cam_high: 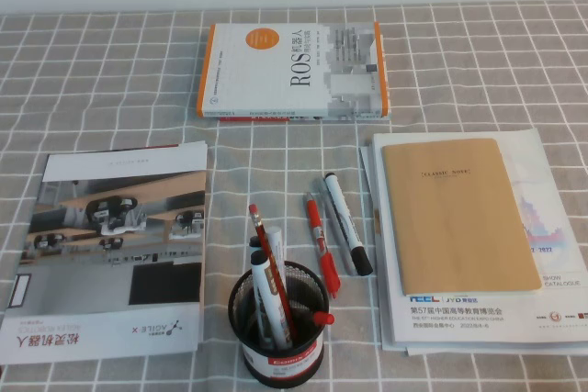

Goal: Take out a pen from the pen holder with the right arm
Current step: 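Take a marker out of the pen holder and lay it on the table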

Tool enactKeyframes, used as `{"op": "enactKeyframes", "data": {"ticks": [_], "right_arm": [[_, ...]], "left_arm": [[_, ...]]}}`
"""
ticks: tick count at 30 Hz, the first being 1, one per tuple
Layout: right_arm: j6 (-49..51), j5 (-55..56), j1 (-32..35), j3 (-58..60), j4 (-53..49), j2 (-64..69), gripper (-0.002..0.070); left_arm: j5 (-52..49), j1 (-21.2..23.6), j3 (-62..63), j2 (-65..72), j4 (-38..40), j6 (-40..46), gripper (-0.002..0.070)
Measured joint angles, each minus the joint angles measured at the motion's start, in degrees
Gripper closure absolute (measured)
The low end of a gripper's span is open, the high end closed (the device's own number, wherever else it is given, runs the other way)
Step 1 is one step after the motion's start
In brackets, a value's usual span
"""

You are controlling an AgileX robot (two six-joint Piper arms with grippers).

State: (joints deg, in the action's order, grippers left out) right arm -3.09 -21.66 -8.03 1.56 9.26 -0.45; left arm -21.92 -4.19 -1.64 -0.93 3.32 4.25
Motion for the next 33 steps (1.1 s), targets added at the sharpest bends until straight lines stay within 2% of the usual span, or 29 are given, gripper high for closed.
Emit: {"op": "enactKeyframes", "data": {"ticks": [18, 33], "right_arm": [[0.0, 0.0, 0.0, 0.0, 1.66, 0.0, 0.0689], [0.0, 10.18, 0.0, 0.0, 19.82, 0.0, 0.0688]], "left_arm": [[0.0, 0.0, 0.0, 0.0, 0.0, 0.0, 0.0678], [0.0, 0.0, 0.0, 0.0, 0.0, 0.0, 0.0678]]}}
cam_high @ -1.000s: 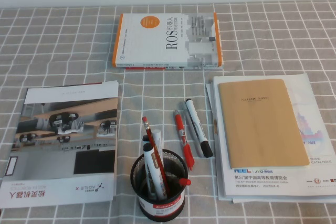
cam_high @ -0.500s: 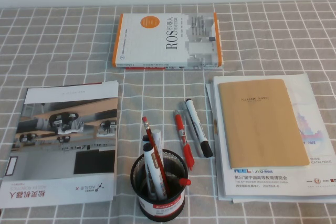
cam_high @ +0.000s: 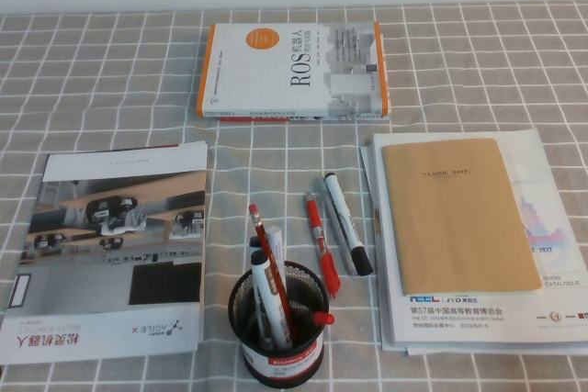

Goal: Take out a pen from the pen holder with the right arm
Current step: 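Take a marker out of the pen holder and lay it on the table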

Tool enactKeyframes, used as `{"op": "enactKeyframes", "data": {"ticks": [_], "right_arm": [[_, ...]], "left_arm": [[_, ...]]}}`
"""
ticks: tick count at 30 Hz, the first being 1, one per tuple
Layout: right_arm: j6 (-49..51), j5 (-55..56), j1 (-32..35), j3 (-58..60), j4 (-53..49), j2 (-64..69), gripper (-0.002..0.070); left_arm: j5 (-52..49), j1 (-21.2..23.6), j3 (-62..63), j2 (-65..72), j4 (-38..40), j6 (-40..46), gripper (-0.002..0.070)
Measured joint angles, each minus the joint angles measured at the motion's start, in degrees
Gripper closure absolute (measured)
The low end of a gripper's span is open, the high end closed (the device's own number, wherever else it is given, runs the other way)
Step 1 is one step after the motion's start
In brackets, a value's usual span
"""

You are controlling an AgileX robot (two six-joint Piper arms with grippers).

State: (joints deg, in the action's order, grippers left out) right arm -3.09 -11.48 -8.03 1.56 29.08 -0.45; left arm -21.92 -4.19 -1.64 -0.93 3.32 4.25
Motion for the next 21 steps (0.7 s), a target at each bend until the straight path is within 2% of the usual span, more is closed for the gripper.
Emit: {"op": "enactKeyframes", "data": {"ticks": [7, 14, 21], "right_arm": [[-0.45, 1.85, 0.0, 0.0, 9.94, 0.0, 0.0689], [-2.26, 4.42, 0.0, 0.0, 12.99, 0.0, 0.0689], [-2.38, -1.24, 0.0, -4.12, 13.96, 2.61, 0.0689]], "left_arm": [[0.0, 0.0, 0.0, 0.0, 0.0, 0.0, 0.0678], [0.0, 0.0, 0.0, 0.0, 0.0, 0.0, 0.0678], [0.0, 0.0, 0.0, 0.0, 0.0, 0.0, 0.0678]]}}
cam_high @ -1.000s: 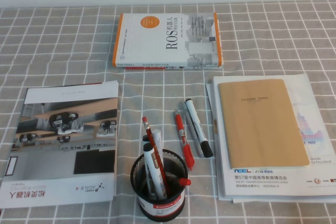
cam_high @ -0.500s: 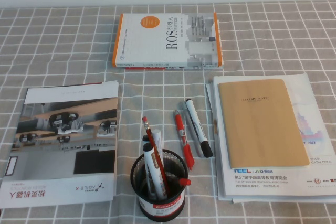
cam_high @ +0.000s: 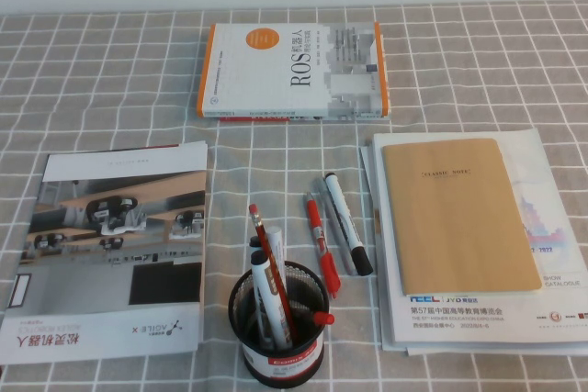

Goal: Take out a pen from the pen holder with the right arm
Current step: 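Take a marker out of the pen holder and lay it on the table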

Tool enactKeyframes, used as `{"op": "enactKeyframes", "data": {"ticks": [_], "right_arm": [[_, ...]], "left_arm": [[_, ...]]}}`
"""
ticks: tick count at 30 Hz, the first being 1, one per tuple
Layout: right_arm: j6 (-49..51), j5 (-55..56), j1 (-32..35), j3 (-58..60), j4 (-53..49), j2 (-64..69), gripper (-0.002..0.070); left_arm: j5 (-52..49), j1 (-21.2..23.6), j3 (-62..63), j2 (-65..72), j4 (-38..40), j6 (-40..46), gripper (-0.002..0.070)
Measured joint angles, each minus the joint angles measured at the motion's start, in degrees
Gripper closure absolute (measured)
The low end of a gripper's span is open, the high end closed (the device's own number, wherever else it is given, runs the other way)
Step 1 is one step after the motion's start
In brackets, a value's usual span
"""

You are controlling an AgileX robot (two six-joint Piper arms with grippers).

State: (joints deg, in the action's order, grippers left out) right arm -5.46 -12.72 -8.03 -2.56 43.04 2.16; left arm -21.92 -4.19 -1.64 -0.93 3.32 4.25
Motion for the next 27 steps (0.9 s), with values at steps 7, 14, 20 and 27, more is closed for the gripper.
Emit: {"op": "enactKeyframes", "data": {"ticks": [7, 14, 20, 27], "right_arm": [[0.0, -8.79, 0.0, -10.05, -2.93, 12.87, 0.0689], [-0.1, -21.62, 0.0, -20.17, -11.1, 27.71, 0.0689], [-2.31, -26.06, 0.0, -23.98, -14.08, 36.37, 0.0689], [-2.98, -26.52, -0.1, -28.12, -15.57, 45.28, 0.0689]], "left_arm": [[0.0, 0.0, 0.0, 0.0, 0.0, 0.0, 0.0678], [0.0, 0.0, 0.0, 0.0, 0.0, 0.0, 0.0678], [0.0, 0.0, 0.0, 0.0, 0.0, 0.0, 0.0678], [0.0, 0.0, 0.0, 0.0, 0.0, 0.0, 0.0678]]}}
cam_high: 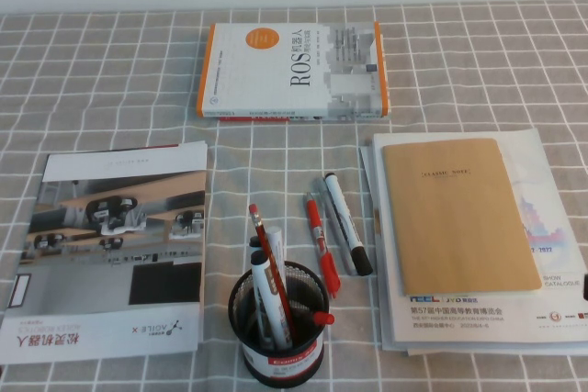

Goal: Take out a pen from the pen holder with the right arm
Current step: 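Take a marker out of the pen holder and lay it on the table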

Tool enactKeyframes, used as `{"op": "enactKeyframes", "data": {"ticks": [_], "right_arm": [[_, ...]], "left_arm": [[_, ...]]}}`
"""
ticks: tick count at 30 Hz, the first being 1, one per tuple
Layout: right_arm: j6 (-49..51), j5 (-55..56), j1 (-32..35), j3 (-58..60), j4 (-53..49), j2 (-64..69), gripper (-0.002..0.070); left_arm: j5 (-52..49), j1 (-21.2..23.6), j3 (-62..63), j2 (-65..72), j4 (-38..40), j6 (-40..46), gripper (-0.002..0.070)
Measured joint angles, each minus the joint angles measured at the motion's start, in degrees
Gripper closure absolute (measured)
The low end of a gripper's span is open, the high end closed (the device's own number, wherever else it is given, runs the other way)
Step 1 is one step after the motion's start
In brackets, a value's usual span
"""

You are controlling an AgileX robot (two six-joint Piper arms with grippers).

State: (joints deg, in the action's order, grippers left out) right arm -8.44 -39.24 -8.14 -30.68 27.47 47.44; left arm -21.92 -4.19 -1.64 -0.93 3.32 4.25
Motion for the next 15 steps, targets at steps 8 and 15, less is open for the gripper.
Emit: {"op": "enactKeyframes", "data": {"ticks": [8, 15], "right_arm": [[0.88, 0.85, -9.34, -8.29, -2.82, 9.52, 0.0689], [5.32, 3.54, -24.2, -17.91, -7.52, 20.45, 0.0688]], "left_arm": [[0.0, 0.0, 0.0, 0.0, 0.0, 0.0, 0.0678], [0.0, 0.0, 0.0, 0.0, 0.0, 0.0, 0.0678]]}}
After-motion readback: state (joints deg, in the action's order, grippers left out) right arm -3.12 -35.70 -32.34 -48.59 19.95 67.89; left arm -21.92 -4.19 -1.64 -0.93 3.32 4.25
